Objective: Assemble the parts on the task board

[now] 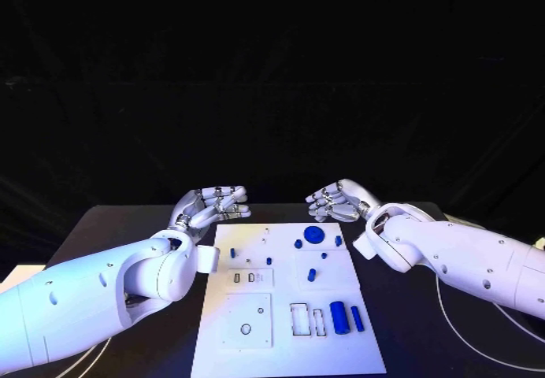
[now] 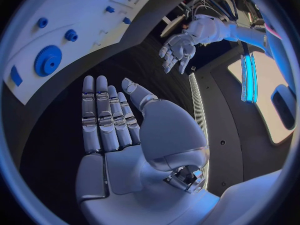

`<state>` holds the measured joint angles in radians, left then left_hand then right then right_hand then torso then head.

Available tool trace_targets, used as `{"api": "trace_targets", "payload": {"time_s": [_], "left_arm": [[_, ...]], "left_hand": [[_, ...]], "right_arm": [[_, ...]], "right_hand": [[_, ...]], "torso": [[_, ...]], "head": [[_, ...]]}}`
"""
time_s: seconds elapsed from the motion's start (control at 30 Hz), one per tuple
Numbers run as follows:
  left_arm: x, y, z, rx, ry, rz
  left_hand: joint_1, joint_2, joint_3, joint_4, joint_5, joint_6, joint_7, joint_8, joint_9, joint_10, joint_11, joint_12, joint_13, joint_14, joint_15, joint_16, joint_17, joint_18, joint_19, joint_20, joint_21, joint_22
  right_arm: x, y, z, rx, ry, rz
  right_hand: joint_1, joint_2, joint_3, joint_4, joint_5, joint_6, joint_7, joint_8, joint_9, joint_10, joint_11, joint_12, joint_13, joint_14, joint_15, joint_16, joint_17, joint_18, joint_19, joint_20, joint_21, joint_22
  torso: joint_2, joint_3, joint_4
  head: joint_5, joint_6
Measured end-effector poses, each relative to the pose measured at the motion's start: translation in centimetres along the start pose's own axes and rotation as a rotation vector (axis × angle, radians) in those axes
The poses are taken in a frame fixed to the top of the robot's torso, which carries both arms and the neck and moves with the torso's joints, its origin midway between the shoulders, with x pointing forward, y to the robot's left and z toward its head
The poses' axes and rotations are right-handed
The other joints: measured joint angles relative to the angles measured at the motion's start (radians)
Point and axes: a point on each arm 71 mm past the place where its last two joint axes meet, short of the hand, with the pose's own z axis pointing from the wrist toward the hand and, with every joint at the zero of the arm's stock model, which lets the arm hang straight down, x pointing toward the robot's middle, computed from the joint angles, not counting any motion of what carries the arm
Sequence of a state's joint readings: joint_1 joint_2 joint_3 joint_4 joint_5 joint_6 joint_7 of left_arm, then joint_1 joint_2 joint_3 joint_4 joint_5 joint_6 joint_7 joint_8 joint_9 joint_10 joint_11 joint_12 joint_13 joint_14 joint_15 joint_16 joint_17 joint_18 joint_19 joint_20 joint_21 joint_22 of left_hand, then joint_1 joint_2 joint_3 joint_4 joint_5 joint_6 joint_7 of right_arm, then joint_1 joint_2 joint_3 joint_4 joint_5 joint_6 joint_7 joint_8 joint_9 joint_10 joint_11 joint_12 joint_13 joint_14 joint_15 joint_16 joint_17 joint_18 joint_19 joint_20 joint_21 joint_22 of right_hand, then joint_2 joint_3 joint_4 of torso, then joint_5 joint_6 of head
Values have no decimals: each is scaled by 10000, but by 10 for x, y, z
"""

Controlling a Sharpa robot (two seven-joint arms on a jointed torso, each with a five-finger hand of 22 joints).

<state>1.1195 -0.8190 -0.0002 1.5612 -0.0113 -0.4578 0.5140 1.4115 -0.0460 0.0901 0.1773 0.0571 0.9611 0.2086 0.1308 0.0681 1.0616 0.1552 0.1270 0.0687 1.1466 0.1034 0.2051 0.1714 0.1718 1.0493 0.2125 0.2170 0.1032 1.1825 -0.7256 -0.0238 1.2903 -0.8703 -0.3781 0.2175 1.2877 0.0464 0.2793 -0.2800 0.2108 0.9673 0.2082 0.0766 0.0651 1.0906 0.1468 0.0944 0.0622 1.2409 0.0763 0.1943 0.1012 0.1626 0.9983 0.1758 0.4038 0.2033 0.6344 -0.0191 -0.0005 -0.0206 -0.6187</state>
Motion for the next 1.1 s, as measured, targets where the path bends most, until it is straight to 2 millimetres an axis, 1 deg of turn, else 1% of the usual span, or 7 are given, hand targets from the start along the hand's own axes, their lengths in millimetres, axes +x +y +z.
{"api": "trace_targets", "payload": {"time_s": [0.23, 0.3, 0.33, 0.4, 0.57, 0.8, 1.1], "left_arm": [[9, -8, -8, -34, 398, -222], [11, -9, -10, -54, 477, -266], [12, -10, -11, -57, 509, -281], [13, -12, -12, -47, 568, -311], [18, -16, -14, -33, 713, -381], [23, -18, -16, -49, 850, -451], [24, -19, -16, -73, 880, -466]], "left_hand": [[0, 0, -21, -37, 0, 0, 0, -40, -5, 0, 0, -39, 1, 31, -31, -46, 20, 0, 69, 1, 0, 0], [0, -1, -62, -77, 0, 0, 0, -82, -11, 0, 0, -112, 1, 31, -31, -89, 46, -1, 175, -29, 0, 0], [0, -1, -46, -93, 0, 0, 0, -101, -11, -1, 0, -114, 1, 31, -31, -129, 59, -2, 234, -20, 0, -1], [1, -1, -59, -135, 0, 0, 0, -101, -11, 0, 0, -168, 1, 31, -31, -129, 68, -2, 247, -33, 0, -1], [1, -1, -58, -135, 0, 35, 35, -138, -10, -1, 0, -169, -7, 31, -31, -171, 73, -2, 318, -33, 0, -1], [1, -1, -113, -190, 0, 35, 35, -191, -19, 34, 35, -230, -7, 31, -31, -218, 106, -2, 359, -32, -1, -1], [1, -1, -113, -190, 0, 34, 35, -191, -19, 34, 35, -283, -6, 31, -31, -231, 108, -1, 389, -33, -1, -2]], "right_arm": [[-3, 16, 11, -473, 585, -2984], [-1, 19, 12, -546, 810, -3778], [-1, 21, 13, -576, 907, -4097], [1, 24, 15, -636, 1098, -4686], [7, 33, 20, -743, 1624, -5950], [15, 36, 22, -702, 2259, -6924], [20, 36, 22, -580, 2805, -7516]], "right_hand": [[-75, -275, 42, -11, -36, 460, -251, -48, 6, 562, -351, -157, 11, 1759, -506, 1155, 785, 0, 912, -558, 1861, 1067], [-156, -355, 170, -8, -39, 588, -326, -62, 5, 652, -441, -219, 11, 2076, -620, 2097, 1416, -1, 1075, -706, 2686, 1590], [-324, -523, 307, 16, -39, 710, -393, -95, 5, 687, -475, -277, 11, 2186, -729, 3274, 2166, 0, 1242, -804, 3610, 2140], [-426, -625, 485, 45, -41, 741, -422, -95, 5, 640, -523, -278, 11, 2222, -765, 4509, 2959, 148, 1287, -826, 4476, 2664], [-519, -718, 551, 111, -121, 772, -455, -95, 4, 500, -510, -277, 10, 2222, -765, 5873, 4246, 152, 1209, -754, 5052, 3043], [-524, -723, 606, 166, -137, 815, -499, -95, 12, 395, -546, -277, 10, 2222, -765, 6781, 5151, 152, 1191, -772, 5687, 3705], [-558, -757, 634, 193, -136, 858, -542, -94, 13, 394, -546, -276, 8, 2221, -765, 7167, 5536, 152, 1191, -772, 5991, 4070]], "torso": [[379, 11, 41], [468, 17, 57], [506, 18, 62], [595, 23, 74], [766, 35, 104], [937, 51, 136], [1023, 63, 154]], "head": [[-26, 120], [-42, 150], [-47, 165], [-55, 198], [-78, 247], [-93, 258], [-124, 202]]}}
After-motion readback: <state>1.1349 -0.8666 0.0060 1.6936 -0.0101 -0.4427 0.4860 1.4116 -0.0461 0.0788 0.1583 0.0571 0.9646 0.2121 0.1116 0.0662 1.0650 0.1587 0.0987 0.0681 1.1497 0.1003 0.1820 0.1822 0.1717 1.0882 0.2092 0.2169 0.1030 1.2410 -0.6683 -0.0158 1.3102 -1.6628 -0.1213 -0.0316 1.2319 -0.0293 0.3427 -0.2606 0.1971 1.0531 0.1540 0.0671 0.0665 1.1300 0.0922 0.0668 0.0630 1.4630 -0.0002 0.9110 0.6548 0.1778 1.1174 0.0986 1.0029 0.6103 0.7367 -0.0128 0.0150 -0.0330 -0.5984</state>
